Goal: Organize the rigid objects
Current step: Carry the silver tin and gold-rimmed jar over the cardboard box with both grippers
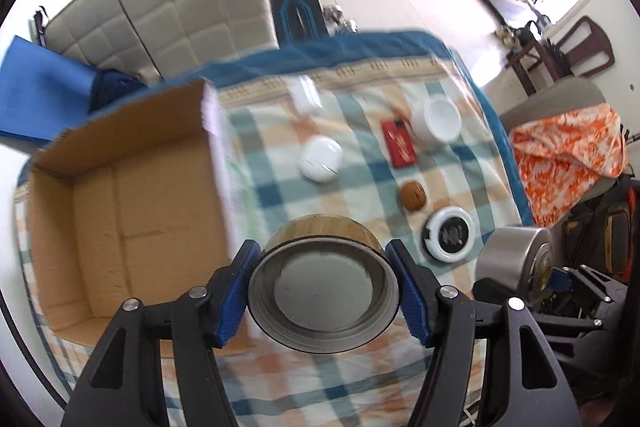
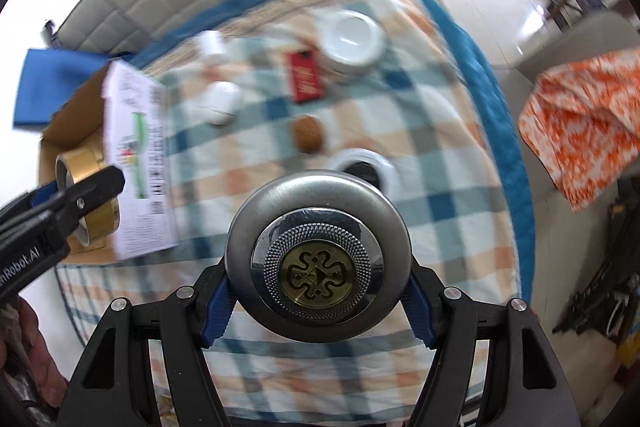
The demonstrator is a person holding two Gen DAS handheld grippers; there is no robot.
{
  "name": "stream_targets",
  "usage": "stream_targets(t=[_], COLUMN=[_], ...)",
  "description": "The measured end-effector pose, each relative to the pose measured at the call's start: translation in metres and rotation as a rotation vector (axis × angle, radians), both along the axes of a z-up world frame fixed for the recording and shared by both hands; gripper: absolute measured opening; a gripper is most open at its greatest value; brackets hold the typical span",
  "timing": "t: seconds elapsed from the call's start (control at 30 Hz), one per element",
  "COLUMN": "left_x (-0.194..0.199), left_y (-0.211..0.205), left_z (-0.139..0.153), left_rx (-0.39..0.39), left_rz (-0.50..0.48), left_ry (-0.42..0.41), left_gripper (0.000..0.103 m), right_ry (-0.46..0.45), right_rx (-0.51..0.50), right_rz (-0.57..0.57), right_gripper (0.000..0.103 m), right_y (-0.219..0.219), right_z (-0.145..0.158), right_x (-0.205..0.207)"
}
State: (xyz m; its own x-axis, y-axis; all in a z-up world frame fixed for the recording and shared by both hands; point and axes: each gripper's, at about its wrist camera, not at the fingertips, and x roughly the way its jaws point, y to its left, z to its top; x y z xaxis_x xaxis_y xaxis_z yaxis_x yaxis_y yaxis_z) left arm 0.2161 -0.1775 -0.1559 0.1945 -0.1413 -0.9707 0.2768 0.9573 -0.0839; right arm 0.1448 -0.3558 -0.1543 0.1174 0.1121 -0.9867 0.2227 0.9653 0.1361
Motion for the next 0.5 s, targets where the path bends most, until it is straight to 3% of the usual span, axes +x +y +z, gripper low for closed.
stream_targets(t=[0.23, 0.5], left_x=[0.013, 0.030], left_y=[0.068, 0.146], left_z=[0.021, 0.031], left_rx=[0.014, 0.021], left_rz=[0.040, 0.096], left_ry=[-0.062, -0.067], left_gripper=[0.062, 0.062], right_ry=[-0.054, -0.073], right_rx=[0.016, 0.051], right_rz=[0.055, 0.117], right_gripper=[0.073, 0.073], right_y=[0.088, 0.177], right_z=[0.022, 0.023], right_x=[0.019, 0.043])
